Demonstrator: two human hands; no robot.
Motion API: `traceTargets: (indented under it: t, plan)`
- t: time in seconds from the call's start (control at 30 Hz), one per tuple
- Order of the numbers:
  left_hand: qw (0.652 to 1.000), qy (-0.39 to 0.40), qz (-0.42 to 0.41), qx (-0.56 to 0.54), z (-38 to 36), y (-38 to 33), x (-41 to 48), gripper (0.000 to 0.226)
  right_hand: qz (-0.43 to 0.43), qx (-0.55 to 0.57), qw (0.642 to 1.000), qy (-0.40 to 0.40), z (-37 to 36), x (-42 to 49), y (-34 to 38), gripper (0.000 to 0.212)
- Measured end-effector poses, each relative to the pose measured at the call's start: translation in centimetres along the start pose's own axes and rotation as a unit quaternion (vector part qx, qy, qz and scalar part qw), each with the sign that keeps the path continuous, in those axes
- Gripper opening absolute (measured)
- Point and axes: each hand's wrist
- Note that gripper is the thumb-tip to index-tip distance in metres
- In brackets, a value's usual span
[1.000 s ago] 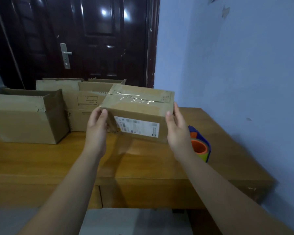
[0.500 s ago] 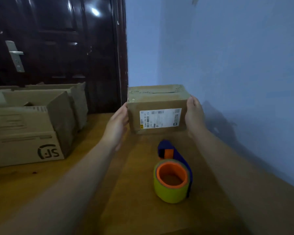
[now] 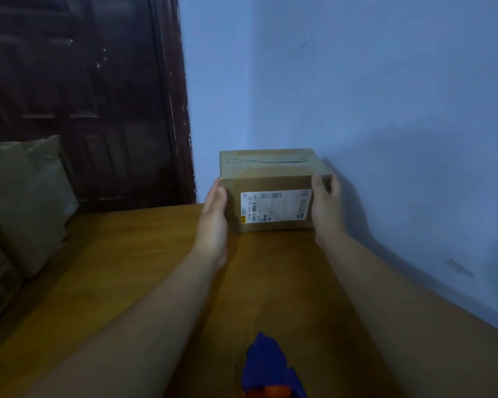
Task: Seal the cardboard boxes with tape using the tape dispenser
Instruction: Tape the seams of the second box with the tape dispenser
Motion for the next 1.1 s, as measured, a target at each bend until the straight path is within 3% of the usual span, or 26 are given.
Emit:
traceTargets:
  t: [0.17, 0.27, 0.37, 0.43, 0.47, 0.53, 0.57, 0.6, 0.7, 0.8, 0.9, 0.97, 1.1]
  plan:
    - [0.998, 0.012, -0.015, 0.065, -0.6, 0.1, -1.0, 0.049, -0.034, -0.032, 0.999, 0.010, 0.6, 0.7, -0.1, 0.052]
    - [0.992, -0.005, -0.022, 0.126, 0.4, -0.8, -2.0, 0.055, -0.065, -0.076, 0.995, -0.024, 1.4, -0.2, 0.4, 0.064]
    - [0.986, -0.020, -0.070, 0.149, 2.2, -2.0, -4.0, 0.056, -0.070, -0.106, 0.990, -0.062, 2.8, -2.6, 1.5, 0.070]
    - [0.963, -0.015, -0.151, 0.224, 3.9, -2.8, -6.0, 0.056, -0.038, -0.122, 0.990, -0.060, 3.7, -5.0, 2.9, 0.067]
    - [0.921, -0.014, -0.213, 0.326, 5.0, -3.3, -7.2, 0.057, -0.016, -0.119, 0.992, -0.049, 4.1, -6.5, 3.8, 0.066]
    - [0.761, -0.043, -0.347, 0.546, 7.1, -4.2, -9.8, 0.059, 0.032, -0.126, 0.992, -0.007, 4.7, -9.9, 5.7, 0.064]
    - [0.688, -0.054, -0.392, 0.608, 8.1, -4.9, -11.3, 0.060, 0.060, -0.148, 0.987, 0.020, 5.0, -11.7, 6.7, 0.063]
    - [0.642, -0.061, -0.414, 0.643, 9.2, -5.6, -13.0, 0.060, 0.089, -0.178, 0.979, 0.052, 5.4, -13.6, 7.6, 0.063]
    - [0.578, -0.083, -0.414, 0.699, 11.9, -7.9, -17.4, 0.062, 0.222, -0.300, 0.912, 0.170, 6.6, -19.0, 9.8, 0.057]
    - [0.528, -0.089, -0.384, 0.753, 14.4, -9.9, -20.9, 0.064, 0.383, -0.415, 0.782, 0.263, 7.8, -24.1, 11.1, 0.054]
    - [0.512, -0.087, -0.351, 0.779, 17.4, -10.8, -23.4, 0.066, 0.479, -0.489, 0.654, 0.322, 8.3, -28.4, 12.1, 0.053]
    - [0.513, -0.092, -0.319, 0.792, 19.5, -11.3, -24.4, 0.068, 0.481, -0.498, 0.624, 0.363, 8.1, -30.7, 12.9, 0.055]
    - [0.563, -0.118, -0.242, 0.781, 23.4, -12.8, -25.1, 0.070, 0.412, -0.484, 0.624, 0.454, 6.9, -34.4, 14.3, 0.058]
Point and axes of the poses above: each hand's wrist, its own x-axis towards the middle knuckle, its own z-axis out of the back of the hand, y = z × x, and after that the axes turned 15 degrees about -y, right-handed
